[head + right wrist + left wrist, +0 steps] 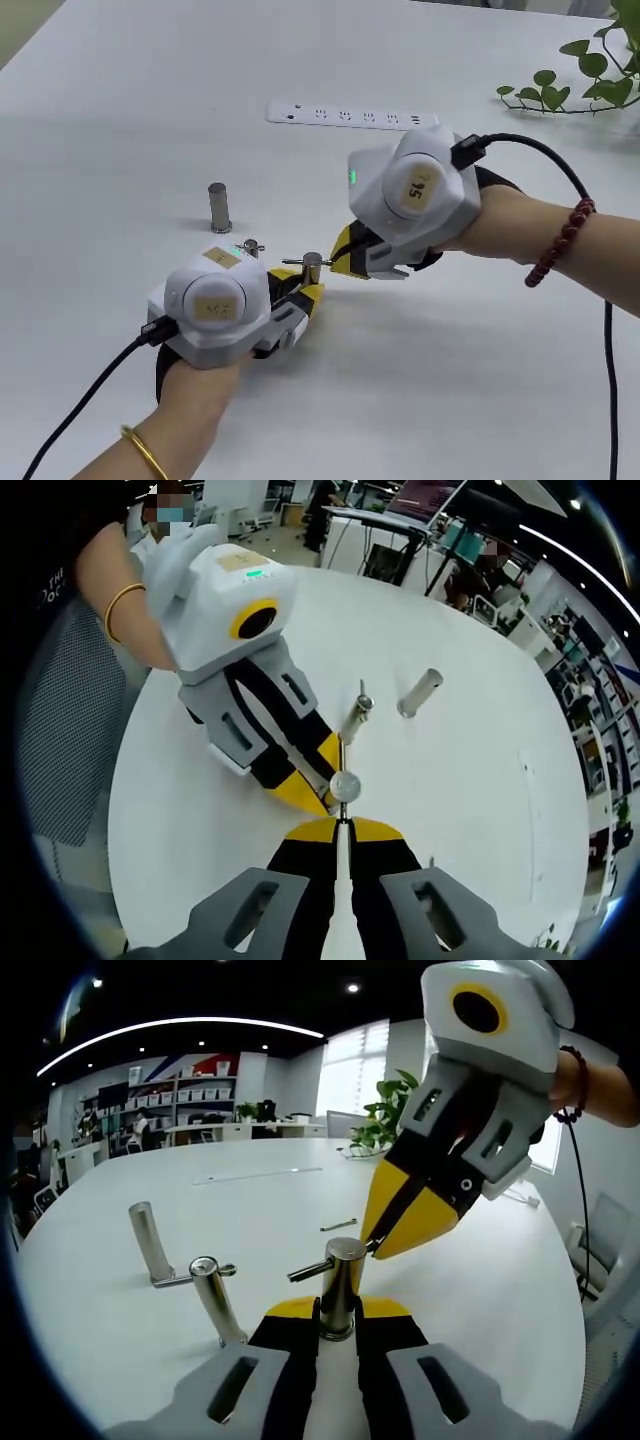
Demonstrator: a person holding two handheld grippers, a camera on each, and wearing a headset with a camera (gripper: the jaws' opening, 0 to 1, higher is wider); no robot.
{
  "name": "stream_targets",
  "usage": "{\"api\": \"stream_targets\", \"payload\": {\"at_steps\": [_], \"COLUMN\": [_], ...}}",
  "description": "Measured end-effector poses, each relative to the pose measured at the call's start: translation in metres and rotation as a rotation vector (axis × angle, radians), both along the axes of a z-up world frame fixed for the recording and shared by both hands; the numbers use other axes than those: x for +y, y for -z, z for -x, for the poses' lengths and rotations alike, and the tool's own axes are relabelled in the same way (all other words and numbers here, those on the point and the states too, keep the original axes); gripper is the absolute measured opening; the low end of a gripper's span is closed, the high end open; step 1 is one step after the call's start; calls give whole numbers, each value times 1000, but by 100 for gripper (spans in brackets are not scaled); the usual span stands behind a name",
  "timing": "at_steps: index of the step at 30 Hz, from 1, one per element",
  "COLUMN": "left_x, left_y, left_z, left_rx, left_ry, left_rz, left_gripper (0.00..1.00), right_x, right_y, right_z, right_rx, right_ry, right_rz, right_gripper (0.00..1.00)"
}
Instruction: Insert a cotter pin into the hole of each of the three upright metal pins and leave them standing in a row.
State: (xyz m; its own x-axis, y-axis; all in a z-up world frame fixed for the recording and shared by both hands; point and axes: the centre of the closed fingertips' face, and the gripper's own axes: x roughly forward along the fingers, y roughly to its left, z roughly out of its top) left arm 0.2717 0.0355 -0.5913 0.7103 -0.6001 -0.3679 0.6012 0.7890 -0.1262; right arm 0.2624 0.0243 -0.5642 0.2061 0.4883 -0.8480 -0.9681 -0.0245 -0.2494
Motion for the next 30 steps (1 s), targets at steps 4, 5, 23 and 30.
{"api": "stream_targets", "payload": {"at_steps": [4,5,23,30], "left_x": [0,0,2,6], "left_y": [0,0,-2,-2], "left_z": [0,0,2,9], "left_rx": [-1,-1,12,29], "left_ry": [-1,-2,16,28], "left_rz": [-1,-2,-10,-25], "left_gripper": [11,11,18,23], "right_x": [2,2,7,14], "right_y": [0,0,-6,-14], "right_z": [0,0,0,4], "right_rx": [-13,-18,34,96], "right_ry": [-16,-19,41,124], "right_rz": [2,4,-85,-174], "right_gripper": [0,0,9,13]}}
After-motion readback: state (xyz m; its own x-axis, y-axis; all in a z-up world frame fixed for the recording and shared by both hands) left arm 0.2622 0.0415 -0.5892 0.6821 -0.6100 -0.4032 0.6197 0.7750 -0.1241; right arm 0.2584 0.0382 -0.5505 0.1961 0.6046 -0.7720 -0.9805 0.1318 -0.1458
